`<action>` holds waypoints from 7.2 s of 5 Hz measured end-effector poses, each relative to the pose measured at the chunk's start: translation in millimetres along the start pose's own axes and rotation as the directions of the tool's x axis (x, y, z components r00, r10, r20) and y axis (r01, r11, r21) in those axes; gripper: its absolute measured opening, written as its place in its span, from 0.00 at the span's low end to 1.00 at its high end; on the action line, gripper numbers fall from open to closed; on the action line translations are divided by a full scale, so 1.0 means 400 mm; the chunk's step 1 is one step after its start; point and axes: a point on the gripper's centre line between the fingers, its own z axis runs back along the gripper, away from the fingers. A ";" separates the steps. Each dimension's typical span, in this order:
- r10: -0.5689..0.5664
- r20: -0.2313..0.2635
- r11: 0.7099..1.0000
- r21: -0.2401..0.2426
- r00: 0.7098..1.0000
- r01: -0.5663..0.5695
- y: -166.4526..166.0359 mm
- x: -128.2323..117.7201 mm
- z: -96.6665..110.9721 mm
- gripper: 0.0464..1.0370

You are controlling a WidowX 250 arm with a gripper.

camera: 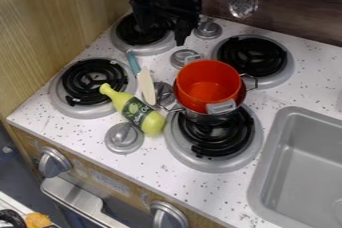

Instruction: Put the blue knife in the orange pot on the lower right burner

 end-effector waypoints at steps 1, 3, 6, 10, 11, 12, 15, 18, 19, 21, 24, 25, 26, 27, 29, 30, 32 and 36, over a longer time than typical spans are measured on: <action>0.002 -0.027 1.000 -0.003 1.000 -0.002 -0.004 -0.013 -0.024 0.96; 0.147 -0.005 0.988 0.046 0.989 -0.146 0.037 0.002 -0.069 0.96; 0.430 0.001 0.892 0.156 0.903 -0.425 0.144 0.017 -0.172 0.96; 0.323 -0.032 0.946 0.025 0.946 -0.323 0.177 0.012 -0.235 0.96; 0.323 -0.063 0.946 0.016 0.944 -0.322 0.181 -0.001 -0.261 0.96; 0.329 -0.066 0.944 0.017 0.942 -0.329 0.184 -0.003 -0.265 0.96; 0.316 -0.102 0.946 -0.038 0.943 -0.321 0.162 0.002 -0.288 0.96; 0.332 -0.096 0.939 -0.061 0.938 -0.338 0.130 0.011 -0.298 0.54; 0.329 -0.099 0.940 -0.059 0.939 -0.335 0.127 0.015 -0.300 0.28; 0.360 -0.091 0.932 -0.012 0.928 -0.363 0.116 0.040 -0.301 0.21; 0.480 -0.031 0.856 0.236 0.877 -0.460 0.105 0.058 -0.286 0.19; 0.505 0.003 0.826 0.289 0.863 -0.484 0.137 0.075 -0.266 0.17; 0.616 0.044 0.732 0.337 0.787 -0.592 0.198 0.073 -0.248 0.17; 0.694 0.091 0.655 0.335 0.715 -0.678 0.222 0.088 -0.217 0.17; 0.702 0.059 0.673 0.271 0.710 -0.688 0.274 0.082 -0.171 0.17; 0.732 0.029 0.650 0.272 0.681 -0.710 0.278 0.077 -0.134 0.17; 0.834 0.079 0.497 0.320 0.546 -0.807 0.217 0.044 -0.073 0.17; 0.900 0.060 0.397 0.293 0.431 -0.870 -0.064 0.013 -0.024 0.17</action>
